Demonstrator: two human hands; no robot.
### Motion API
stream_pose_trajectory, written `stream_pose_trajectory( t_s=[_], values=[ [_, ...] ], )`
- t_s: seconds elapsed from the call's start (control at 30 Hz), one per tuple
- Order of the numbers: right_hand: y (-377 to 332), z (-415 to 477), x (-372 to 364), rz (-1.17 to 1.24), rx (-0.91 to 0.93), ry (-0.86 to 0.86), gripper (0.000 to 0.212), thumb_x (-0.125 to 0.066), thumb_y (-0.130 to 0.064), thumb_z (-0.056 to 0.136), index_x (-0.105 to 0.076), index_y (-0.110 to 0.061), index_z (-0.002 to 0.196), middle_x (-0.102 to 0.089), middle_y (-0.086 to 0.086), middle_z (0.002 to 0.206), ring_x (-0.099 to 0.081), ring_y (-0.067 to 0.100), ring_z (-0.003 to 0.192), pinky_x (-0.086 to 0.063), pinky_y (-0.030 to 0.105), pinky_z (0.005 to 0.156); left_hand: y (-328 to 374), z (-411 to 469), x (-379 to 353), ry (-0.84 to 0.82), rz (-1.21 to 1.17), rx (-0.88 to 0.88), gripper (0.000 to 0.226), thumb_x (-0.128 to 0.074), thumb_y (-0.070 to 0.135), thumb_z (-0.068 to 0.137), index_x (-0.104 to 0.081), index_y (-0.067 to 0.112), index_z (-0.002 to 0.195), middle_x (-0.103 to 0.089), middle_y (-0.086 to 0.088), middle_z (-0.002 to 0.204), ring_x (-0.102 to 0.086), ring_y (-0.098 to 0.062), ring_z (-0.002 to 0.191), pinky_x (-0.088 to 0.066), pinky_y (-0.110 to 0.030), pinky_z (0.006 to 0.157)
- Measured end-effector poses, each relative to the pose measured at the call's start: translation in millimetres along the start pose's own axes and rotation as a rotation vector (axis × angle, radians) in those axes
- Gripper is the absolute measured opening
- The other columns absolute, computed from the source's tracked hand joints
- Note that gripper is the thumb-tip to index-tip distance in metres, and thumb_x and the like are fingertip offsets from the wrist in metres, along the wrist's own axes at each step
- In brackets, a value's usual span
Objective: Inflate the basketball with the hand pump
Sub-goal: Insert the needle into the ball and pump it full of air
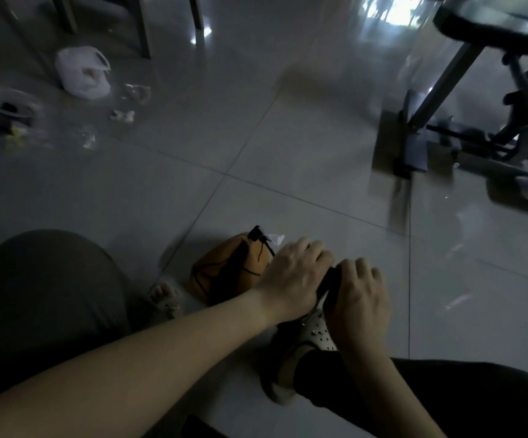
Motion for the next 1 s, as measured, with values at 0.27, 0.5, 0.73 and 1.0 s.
stream_pose_trajectory(
  t_s=[0.27,0.5,0.73,1.0],
  values=[
    [5.7,-22.6,-63.2,-0.123,0.018,-0.153,0.036,-0.08,0.0,0.064,-0.048,-0.014,0.072,-0.045,0.006,0.067,-0.037,0.02,0.058,-0.037,0.032,0.045,-15.0,-32.0,-86.4,-0.19,0.124,0.122,0.021,-0.03,0.023,0.094,-0.049,0.017,0.1,-0.052,-0.006,0.096,-0.048,-0.024,0.084,-0.046,-0.038,0.07],
    [27.6,-36.9,-125.2,-0.178,-0.018,-0.43,0.008,-0.038,-0.014,0.092,-0.043,-0.021,0.09,-0.039,0.002,0.086,-0.032,0.019,0.076,-0.032,0.033,0.06,-30.7,-38.0,-127.1,-0.269,0.146,0.118,0.01,-0.044,0.018,0.089,-0.045,0.018,0.099,-0.048,-0.006,0.096,-0.047,-0.025,0.083,-0.046,-0.039,0.069],
    [26.7,-32.8,-105.4,-0.044,-0.025,-0.558,0.013,-0.049,-0.019,0.094,-0.05,-0.019,0.107,-0.055,0.003,0.107,-0.051,0.021,0.097,-0.043,0.029,0.081,-24.4,-42.1,-118.3,-0.405,0.106,0.11,0.023,-0.029,0.02,0.092,-0.039,0.018,0.112,-0.052,-0.007,0.109,-0.05,-0.027,0.098,-0.048,-0.041,0.086],
    [10.0,6.3,-3.7,0.007,0.003,-0.126,0.031,-0.061,-0.004,0.078,-0.057,-0.015,0.107,-0.054,0.003,0.1,-0.05,0.022,0.091,-0.047,0.036,0.079,-4.3,9.5,-6.4,-0.073,-0.014,-0.01,0.034,-0.037,0.026,0.09,-0.059,0.01,0.109,-0.059,-0.008,0.105,-0.052,-0.026,0.098,-0.044,-0.035,0.084]
  ],
)
Point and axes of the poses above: each hand's wrist, its own z-axis towards the middle knuckle, its own x-axis out of the back of the hand, y = z × x, the point moved 5 cm from there along z, towards the middle knuckle
